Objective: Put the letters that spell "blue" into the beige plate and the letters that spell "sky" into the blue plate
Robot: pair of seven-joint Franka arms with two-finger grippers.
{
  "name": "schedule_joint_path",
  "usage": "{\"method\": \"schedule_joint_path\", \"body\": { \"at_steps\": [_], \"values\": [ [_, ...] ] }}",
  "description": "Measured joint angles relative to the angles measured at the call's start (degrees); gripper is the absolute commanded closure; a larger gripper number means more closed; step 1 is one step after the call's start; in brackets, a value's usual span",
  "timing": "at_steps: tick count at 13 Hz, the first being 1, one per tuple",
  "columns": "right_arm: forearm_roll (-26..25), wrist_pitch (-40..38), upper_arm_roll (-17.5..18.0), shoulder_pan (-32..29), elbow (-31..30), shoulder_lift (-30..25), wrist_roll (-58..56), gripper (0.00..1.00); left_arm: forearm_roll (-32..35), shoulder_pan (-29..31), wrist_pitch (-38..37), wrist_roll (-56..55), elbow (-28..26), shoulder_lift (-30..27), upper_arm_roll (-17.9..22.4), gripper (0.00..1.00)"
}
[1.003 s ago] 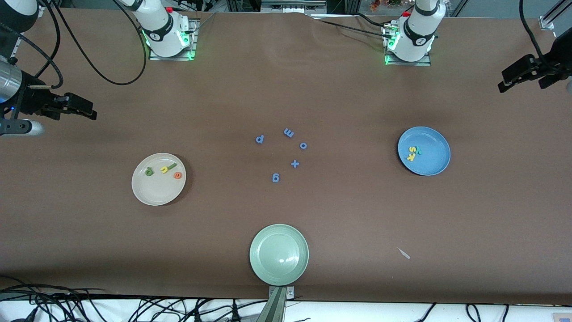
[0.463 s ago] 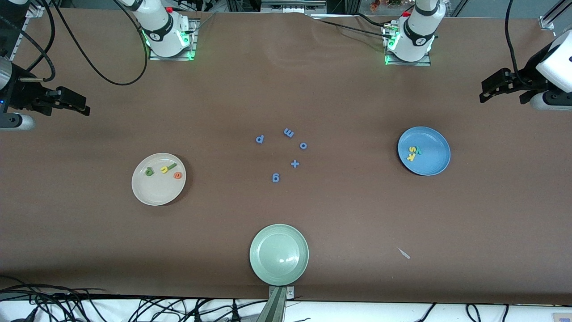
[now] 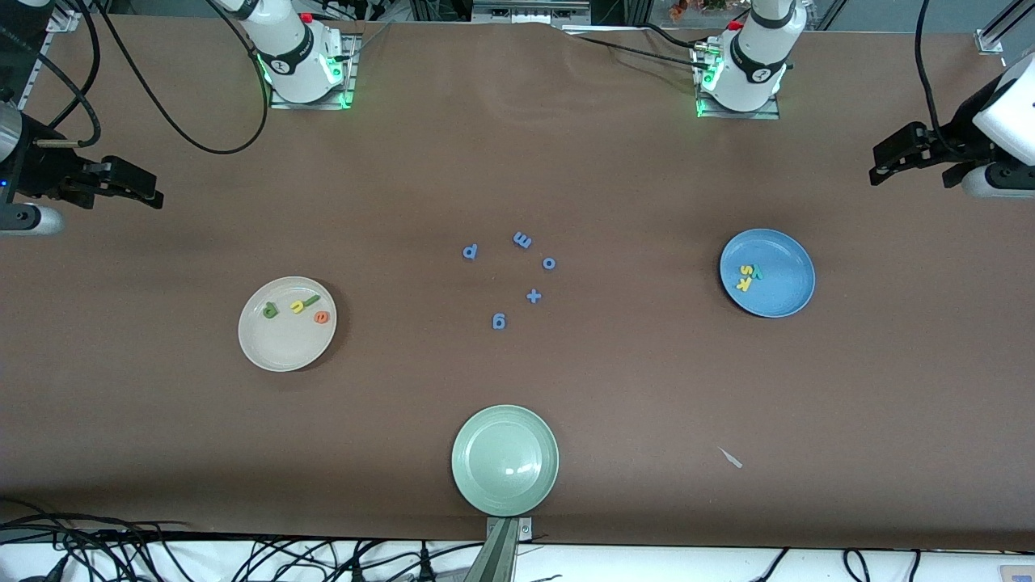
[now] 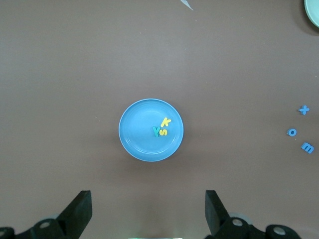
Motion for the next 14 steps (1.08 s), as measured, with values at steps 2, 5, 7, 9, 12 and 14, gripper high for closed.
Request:
{"method": "schedule_joint_path", "body": {
  "at_steps": [2, 5, 7, 9, 12, 14],
  "values": [
    [-0.05, 0.00, 0.00, -0.04, 0.00, 0.01, 0.00, 0.00, 0.00, 1.40, 0.00, 0.03, 0.01, -0.03, 0.41, 0.00],
    [-0.11, 0.00, 0.00, -0.06, 0.00, 0.16, 0.00, 0.00, 0.00, 3.48, 0.00, 0.28, 0.01, -0.03, 0.53, 0.00],
    [-0.12, 0.00, 0.00, -0.06, 0.00, 0.60, 0.00, 0.00, 0.00, 3.47, 0.00, 0.28, 0.01, -0.03, 0.10, 0.00],
    [-0.15, 0.01, 0.00, -0.07, 0.00, 0.79, -0.12, 0.00, 0.00, 3.28, 0.00, 0.28, 0.01, -0.03, -0.23, 0.00],
    [-0.19, 0.01, 0.00, -0.06, 0.00, 0.79, -0.26, 0.00, 0.00, 3.05, 0.00, 0.28, 0.00, 0.04, -0.48, 0.00],
    [-0.20, 0.01, 0.00, -0.06, 0.00, 0.79, -0.30, 0.00, 0.00, 3.02, 0.00, 0.28, -0.03, 0.32, -0.49, 0.00]
  ]
}}
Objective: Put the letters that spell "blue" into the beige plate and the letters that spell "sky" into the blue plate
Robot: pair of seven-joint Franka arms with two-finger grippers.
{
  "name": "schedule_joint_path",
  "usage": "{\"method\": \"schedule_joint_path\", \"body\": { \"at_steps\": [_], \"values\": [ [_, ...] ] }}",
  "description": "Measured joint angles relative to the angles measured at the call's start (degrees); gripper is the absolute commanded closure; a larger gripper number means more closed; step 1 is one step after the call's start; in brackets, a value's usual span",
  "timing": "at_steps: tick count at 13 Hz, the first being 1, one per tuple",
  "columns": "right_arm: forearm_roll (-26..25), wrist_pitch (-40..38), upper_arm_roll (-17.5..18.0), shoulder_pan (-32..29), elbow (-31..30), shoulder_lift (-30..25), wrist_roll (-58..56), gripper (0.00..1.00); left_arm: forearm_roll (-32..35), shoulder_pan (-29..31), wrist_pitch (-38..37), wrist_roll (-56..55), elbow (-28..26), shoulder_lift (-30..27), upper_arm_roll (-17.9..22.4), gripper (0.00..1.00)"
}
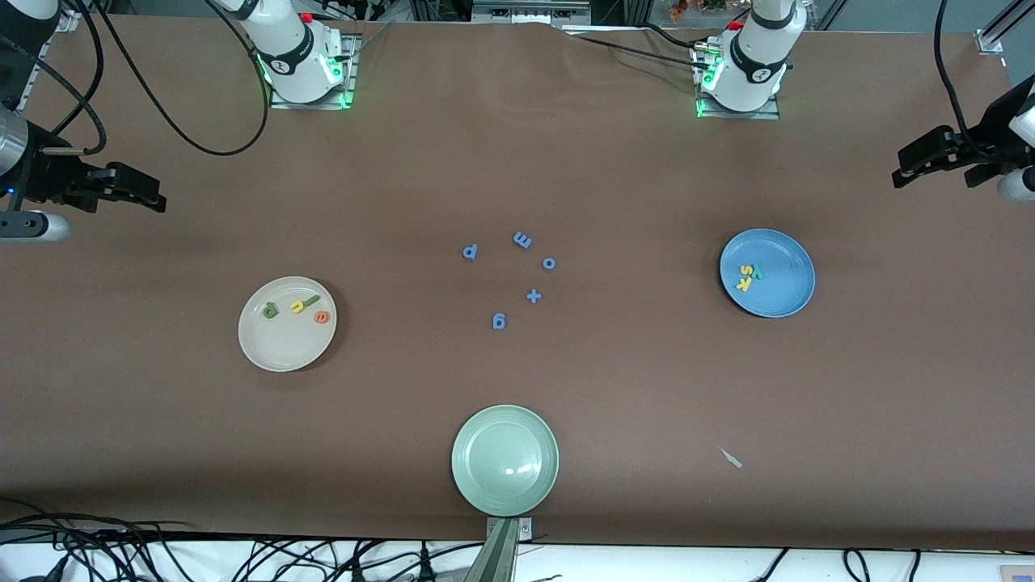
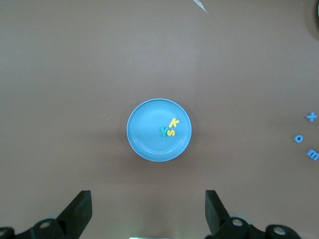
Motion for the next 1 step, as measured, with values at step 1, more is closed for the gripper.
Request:
{"method": "schedule_joint_path", "body": {
  "at_steps": [1],
  "values": [
    [-0.05, 0.00, 0.00, 0.00, 0.00, 0.00, 0.00, 0.00, 0.00, 0.00, 0.00, 0.00, 0.00, 0.19, 0.00, 0.00]
  ]
}}
